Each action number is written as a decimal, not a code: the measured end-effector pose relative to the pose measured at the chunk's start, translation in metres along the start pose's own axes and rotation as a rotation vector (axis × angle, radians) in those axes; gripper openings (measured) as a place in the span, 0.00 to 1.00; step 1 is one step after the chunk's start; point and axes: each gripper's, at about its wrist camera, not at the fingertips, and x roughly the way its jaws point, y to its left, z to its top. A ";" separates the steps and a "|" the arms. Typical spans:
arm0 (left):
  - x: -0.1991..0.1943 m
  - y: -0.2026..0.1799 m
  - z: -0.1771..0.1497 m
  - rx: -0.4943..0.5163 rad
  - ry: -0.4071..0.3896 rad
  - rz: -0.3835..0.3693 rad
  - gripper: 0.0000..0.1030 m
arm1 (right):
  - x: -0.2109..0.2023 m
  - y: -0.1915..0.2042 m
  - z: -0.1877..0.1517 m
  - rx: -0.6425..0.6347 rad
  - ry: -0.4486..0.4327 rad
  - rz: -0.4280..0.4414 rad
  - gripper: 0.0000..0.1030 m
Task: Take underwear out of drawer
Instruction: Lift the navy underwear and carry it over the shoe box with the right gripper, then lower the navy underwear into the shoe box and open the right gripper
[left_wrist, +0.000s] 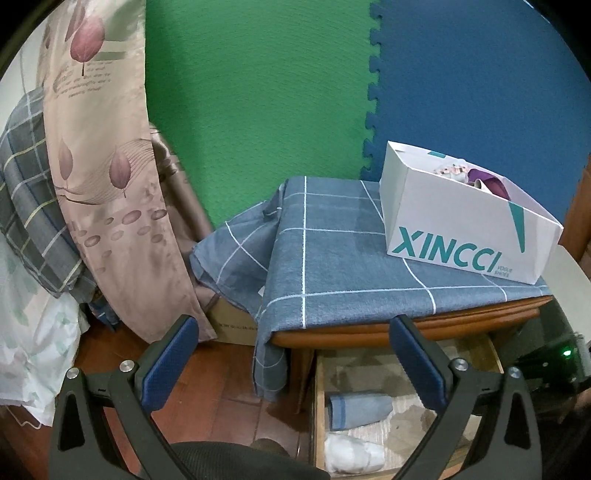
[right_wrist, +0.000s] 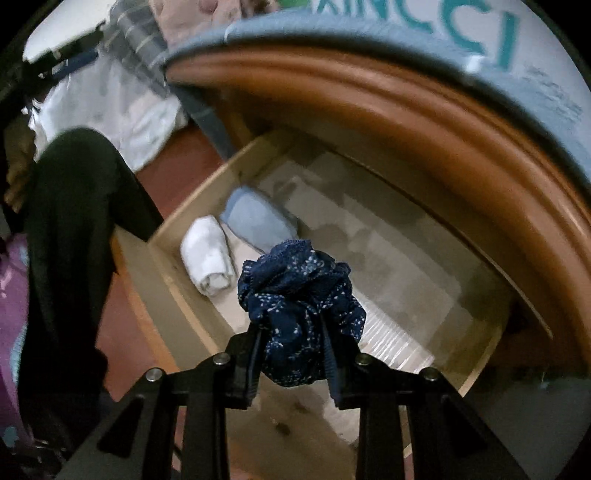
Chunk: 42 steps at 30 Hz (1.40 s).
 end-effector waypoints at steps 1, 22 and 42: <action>0.000 -0.001 0.000 0.004 0.001 0.002 0.99 | -0.002 -0.004 -0.008 0.013 -0.014 0.005 0.28; 0.001 -0.009 0.001 0.038 0.005 0.014 0.99 | -0.240 -0.051 0.013 0.209 -0.592 0.005 0.28; 0.001 -0.001 0.001 0.020 -0.001 0.005 0.99 | -0.159 -0.143 0.111 0.280 -0.343 -0.277 0.28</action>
